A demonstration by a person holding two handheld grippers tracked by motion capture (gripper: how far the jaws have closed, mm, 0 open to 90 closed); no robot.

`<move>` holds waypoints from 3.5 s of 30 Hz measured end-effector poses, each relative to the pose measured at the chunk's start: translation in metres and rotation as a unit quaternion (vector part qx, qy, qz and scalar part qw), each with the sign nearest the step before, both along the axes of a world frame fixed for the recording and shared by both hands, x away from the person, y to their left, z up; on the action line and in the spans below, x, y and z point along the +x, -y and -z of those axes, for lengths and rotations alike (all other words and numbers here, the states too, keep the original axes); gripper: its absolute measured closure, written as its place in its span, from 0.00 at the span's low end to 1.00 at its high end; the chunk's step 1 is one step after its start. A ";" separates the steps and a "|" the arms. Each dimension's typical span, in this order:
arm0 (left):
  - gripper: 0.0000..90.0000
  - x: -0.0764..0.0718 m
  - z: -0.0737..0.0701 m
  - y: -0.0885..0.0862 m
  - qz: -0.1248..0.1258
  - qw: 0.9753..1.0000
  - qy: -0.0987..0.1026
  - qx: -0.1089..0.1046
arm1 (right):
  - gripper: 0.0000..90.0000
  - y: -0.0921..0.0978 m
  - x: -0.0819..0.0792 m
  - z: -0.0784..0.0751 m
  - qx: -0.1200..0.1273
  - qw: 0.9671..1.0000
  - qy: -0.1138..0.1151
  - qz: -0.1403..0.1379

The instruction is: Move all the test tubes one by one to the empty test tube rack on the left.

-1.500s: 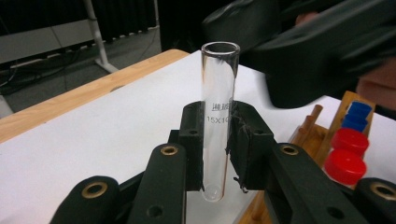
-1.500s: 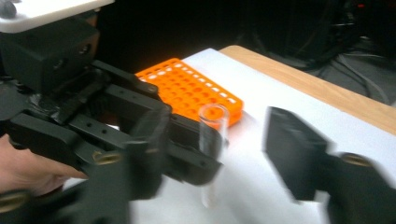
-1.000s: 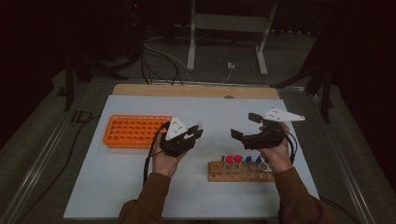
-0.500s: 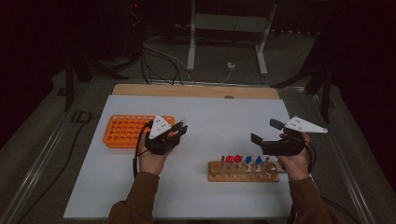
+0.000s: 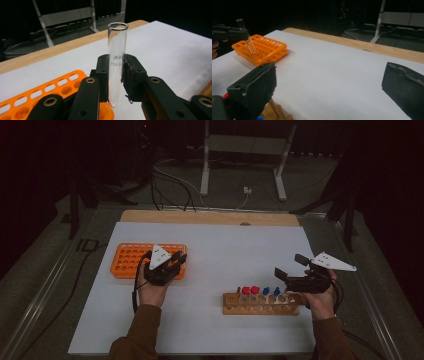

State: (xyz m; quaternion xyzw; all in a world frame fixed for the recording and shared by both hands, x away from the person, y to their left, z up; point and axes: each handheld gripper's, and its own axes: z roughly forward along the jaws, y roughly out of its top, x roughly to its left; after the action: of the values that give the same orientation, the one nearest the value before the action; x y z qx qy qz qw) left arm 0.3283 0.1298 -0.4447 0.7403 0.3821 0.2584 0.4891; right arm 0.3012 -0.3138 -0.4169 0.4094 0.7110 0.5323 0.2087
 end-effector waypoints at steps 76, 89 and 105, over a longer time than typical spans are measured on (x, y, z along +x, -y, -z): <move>0.00 -0.037 0.015 -0.041 -0.054 0.995 -0.015 -0.077 | 0.12 0.022 -0.020 0.011 -0.029 0.998 -0.037 -0.050; 0.00 -0.036 0.021 -0.036 -0.057 0.996 -0.028 -0.068 | 0.37 0.026 -0.037 0.024 -0.056 0.992 -0.049 -0.097; 0.00 -0.035 0.023 -0.037 -0.061 0.995 -0.033 -0.068 | 0.84 0.019 -0.043 0.039 -0.086 0.987 -0.055 -0.126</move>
State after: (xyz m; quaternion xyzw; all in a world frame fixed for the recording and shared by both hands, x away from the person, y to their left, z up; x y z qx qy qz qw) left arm 0.2931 0.1671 -0.4680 0.6884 0.4596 0.2364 0.5088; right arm 0.2583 -0.3332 -0.4556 0.3256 0.8104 0.4681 0.1348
